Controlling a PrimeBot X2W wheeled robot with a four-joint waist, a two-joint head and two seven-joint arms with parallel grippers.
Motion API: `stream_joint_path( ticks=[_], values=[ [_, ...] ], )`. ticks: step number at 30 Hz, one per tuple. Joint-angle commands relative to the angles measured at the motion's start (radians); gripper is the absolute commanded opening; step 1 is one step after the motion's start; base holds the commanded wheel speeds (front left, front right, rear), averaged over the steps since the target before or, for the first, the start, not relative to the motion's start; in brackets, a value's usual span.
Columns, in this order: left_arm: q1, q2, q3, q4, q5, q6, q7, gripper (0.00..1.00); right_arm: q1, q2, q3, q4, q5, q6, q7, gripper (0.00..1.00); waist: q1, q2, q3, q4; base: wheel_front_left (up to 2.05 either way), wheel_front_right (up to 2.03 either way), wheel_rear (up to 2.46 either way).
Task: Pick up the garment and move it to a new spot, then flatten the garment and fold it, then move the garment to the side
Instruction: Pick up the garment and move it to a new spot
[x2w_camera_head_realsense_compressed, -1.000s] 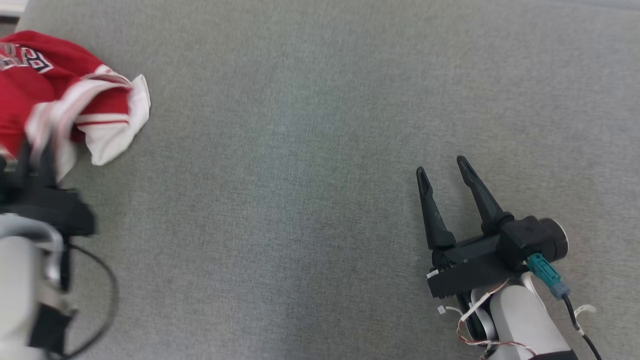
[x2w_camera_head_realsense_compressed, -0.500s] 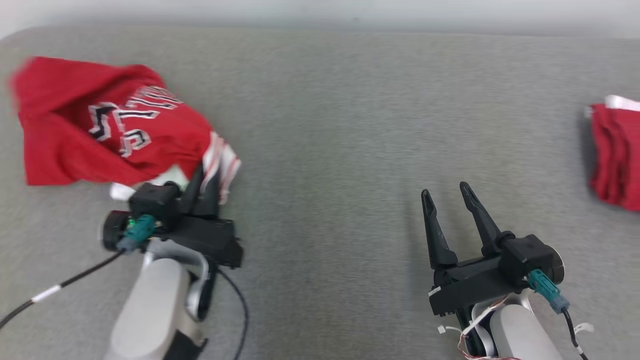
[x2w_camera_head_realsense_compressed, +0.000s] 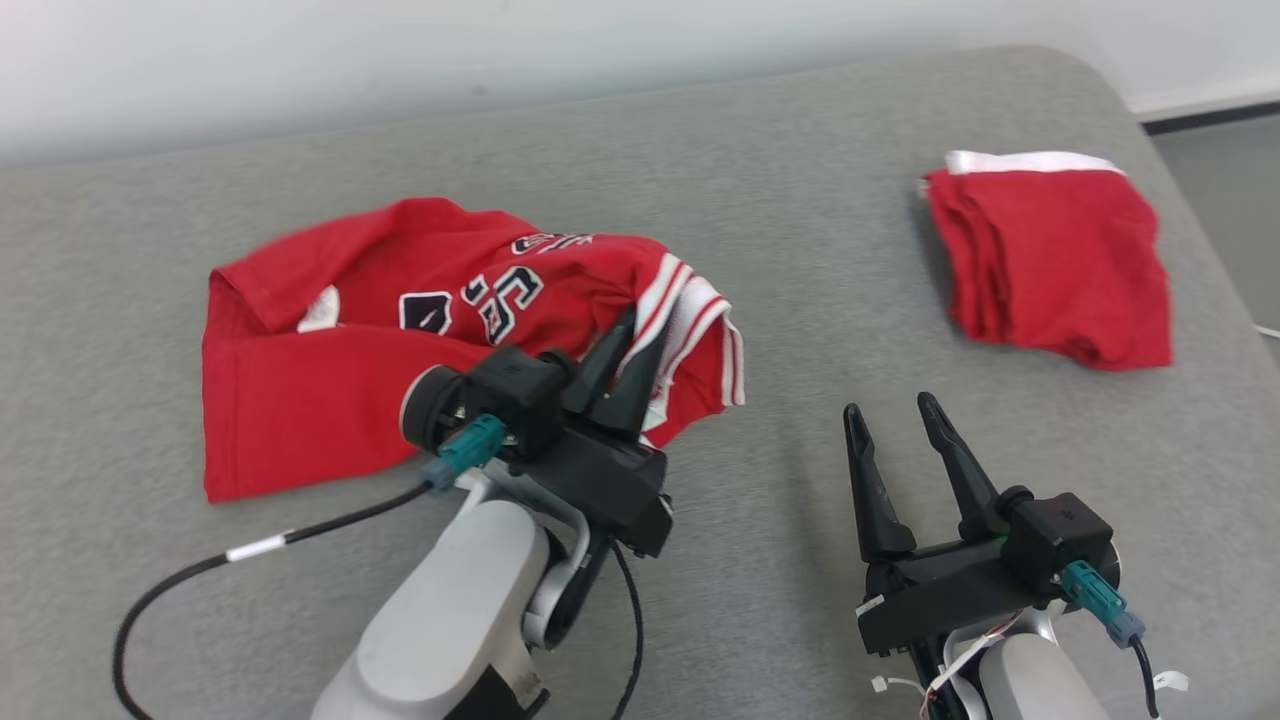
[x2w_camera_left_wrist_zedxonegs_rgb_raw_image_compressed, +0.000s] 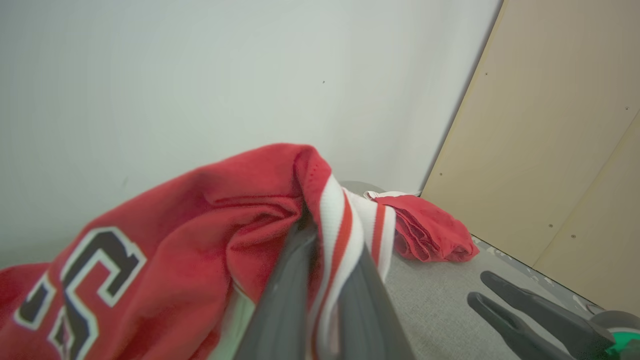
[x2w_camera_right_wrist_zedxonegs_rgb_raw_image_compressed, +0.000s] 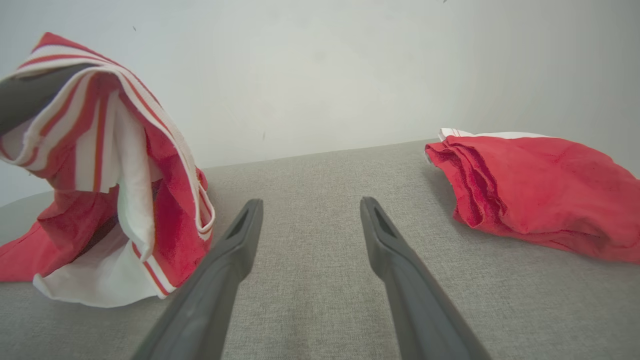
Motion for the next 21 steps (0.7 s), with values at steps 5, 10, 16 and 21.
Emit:
stream_joint_path(
  ticks=[5, 10, 16, 21],
  values=[
    [-0.013, 0.002, -0.043, 0.024, -0.016, 0.042, -0.003, 1.0, 0.01, 0.003, -0.001, -0.008, 0.019, -0.002, 0.0, 1.0, 0.0001, 0.0001, -0.004, -0.058, 0.0, 0.0, 0.0],
    [0.007, 0.002, -0.015, 0.065, 0.021, 0.059, -0.003, 1.0, 0.006, 0.003, -0.006, -0.007, 0.03, -0.002, 0.0, 1.0, 0.0001, 0.0001, -0.004, -0.026, 0.0, 0.0, 0.0],
    [0.089, 0.009, 0.11, 0.065, 0.09, 0.063, -0.003, 1.0, 0.017, 0.003, -0.016, 0.002, 0.026, -0.002, 0.0, 1.0, 0.0001, 0.0001, -0.038, 0.022, 0.0, 0.0, 0.0],
    [0.201, 0.031, 0.237, 0.034, 0.142, 0.062, -0.003, 1.0, 0.027, 0.003, -0.021, 0.015, 0.017, -0.002, 0.0, 1.0, 0.0001, 0.0001, -0.075, 0.061, 0.0, 0.0, 0.0]
  ],
)
